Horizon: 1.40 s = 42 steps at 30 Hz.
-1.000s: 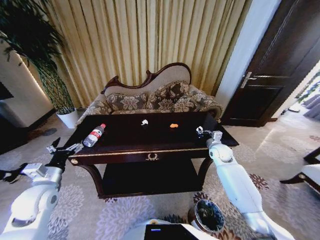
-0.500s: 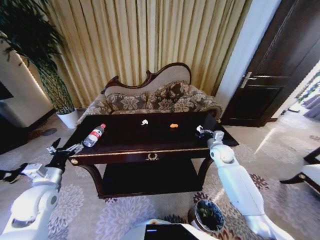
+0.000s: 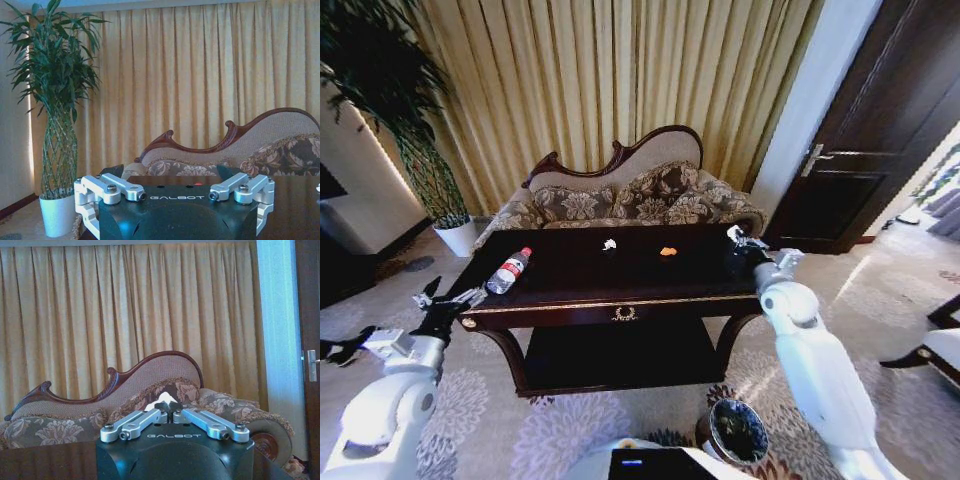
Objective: Move to the front of the table and place the trash on the table into the trash bin.
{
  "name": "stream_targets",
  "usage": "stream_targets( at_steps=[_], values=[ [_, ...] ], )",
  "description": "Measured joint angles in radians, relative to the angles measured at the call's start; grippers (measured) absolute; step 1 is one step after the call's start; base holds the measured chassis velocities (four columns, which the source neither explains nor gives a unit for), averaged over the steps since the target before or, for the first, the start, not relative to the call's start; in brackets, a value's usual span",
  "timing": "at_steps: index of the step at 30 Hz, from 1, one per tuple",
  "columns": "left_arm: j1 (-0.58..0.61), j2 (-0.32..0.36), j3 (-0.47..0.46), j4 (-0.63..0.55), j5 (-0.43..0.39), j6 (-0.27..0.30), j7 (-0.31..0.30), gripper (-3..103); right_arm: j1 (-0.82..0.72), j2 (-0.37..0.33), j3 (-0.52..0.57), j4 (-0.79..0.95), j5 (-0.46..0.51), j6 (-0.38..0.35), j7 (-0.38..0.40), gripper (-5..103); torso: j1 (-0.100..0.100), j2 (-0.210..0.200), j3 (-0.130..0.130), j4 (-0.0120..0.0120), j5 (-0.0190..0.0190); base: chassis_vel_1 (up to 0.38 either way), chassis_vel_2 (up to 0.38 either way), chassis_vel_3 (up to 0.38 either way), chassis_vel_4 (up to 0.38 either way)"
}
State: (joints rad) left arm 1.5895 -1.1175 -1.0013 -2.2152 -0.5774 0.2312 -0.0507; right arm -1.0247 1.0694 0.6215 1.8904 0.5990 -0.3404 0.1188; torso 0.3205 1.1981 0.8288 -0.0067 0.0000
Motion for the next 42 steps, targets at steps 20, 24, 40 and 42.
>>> stream_targets(
  at_steps=[20, 24, 40, 42],
  values=[
    [0.003, 0.008, 0.003, -0.020, 0.006, 0.015, -0.010, 100, -0.071, 0.006, 0.022, 0.017, -0.010, 0.017, 0.000, 1, 0.000, 0.000, 0.000, 0.0002, 0.0000, 0.058, -0.053, -0.052, 0.054],
    [0.002, 0.007, 0.004, -0.021, 0.006, 0.015, -0.010, 100, -0.076, 0.006, 0.027, 0.014, -0.010, 0.019, 0.000, 1, 0.000, 0.000, 0.000, 0.0001, 0.0000, 0.110, -0.112, -0.092, 0.111],
    [0.001, 0.005, 0.006, -0.018, 0.006, 0.016, -0.011, 100, -0.123, 0.015, 0.043, 0.002, -0.030, 0.036, 0.000, 1, 0.000, 0.000, 0.000, 0.0001, 0.0000, 0.080, -0.079, -0.085, 0.083],
    [0.001, 0.005, 0.006, -0.018, 0.006, 0.015, -0.011, 100, -0.127, 0.016, 0.044, 0.002, -0.031, 0.036, 0.000, 1, 0.000, 0.000, 0.000, 0.0001, -0.0001, 0.112, -0.108, -0.096, 0.110]
  ],
)
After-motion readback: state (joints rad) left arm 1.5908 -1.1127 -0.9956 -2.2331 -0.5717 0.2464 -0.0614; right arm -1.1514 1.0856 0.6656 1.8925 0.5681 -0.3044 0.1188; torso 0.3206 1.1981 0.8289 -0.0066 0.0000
